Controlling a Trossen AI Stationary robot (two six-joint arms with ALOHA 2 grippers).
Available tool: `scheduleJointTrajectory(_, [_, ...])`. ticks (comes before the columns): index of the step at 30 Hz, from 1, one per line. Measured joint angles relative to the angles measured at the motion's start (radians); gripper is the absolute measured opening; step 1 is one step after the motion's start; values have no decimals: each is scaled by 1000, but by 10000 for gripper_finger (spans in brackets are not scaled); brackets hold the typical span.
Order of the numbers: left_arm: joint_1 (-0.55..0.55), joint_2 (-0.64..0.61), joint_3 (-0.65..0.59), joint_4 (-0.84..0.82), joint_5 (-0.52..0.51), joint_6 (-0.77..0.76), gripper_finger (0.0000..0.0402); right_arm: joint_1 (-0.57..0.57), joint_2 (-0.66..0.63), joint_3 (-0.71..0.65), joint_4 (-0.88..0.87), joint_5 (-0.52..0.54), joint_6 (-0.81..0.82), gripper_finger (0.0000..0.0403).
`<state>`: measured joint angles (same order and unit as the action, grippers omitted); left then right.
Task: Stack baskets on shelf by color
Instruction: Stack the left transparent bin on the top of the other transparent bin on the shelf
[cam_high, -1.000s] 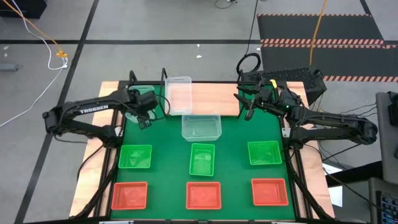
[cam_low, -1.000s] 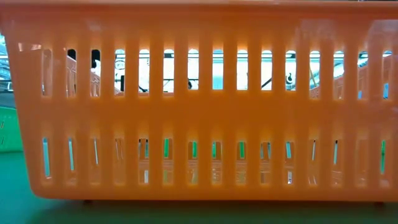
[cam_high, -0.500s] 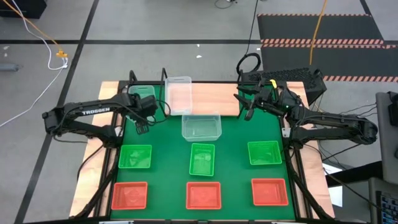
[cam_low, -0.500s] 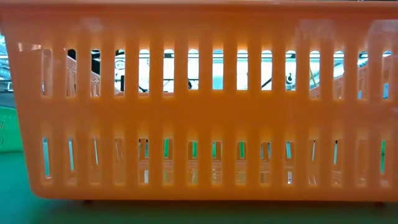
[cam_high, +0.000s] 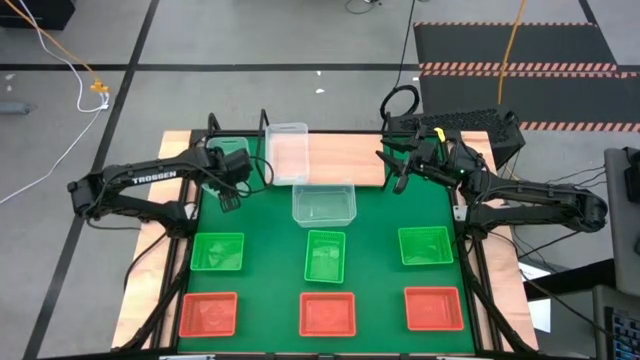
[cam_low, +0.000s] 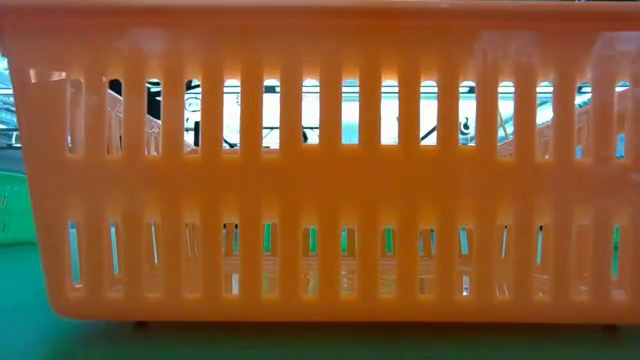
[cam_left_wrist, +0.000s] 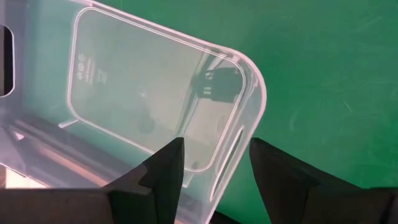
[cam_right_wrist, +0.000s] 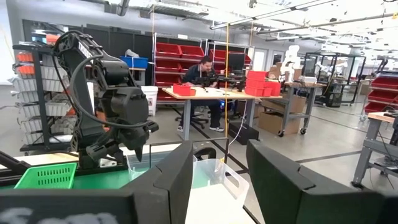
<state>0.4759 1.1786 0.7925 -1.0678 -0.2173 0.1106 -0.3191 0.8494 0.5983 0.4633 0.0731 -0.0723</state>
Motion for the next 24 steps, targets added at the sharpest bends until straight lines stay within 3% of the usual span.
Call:
scheduleJointTrajectory(9, [26, 18, 0, 4, 34, 18, 186, 0, 0, 0, 1, 0, 0, 144])
scheduleJointTrajectory(18, [30, 41, 1, 69, 35, 153, 185, 0, 0, 0, 4, 0, -12, 144])
scheduleJointTrajectory(24, [30, 41, 1, 83, 74, 184, 126, 0, 0, 0, 4, 0, -20, 144])
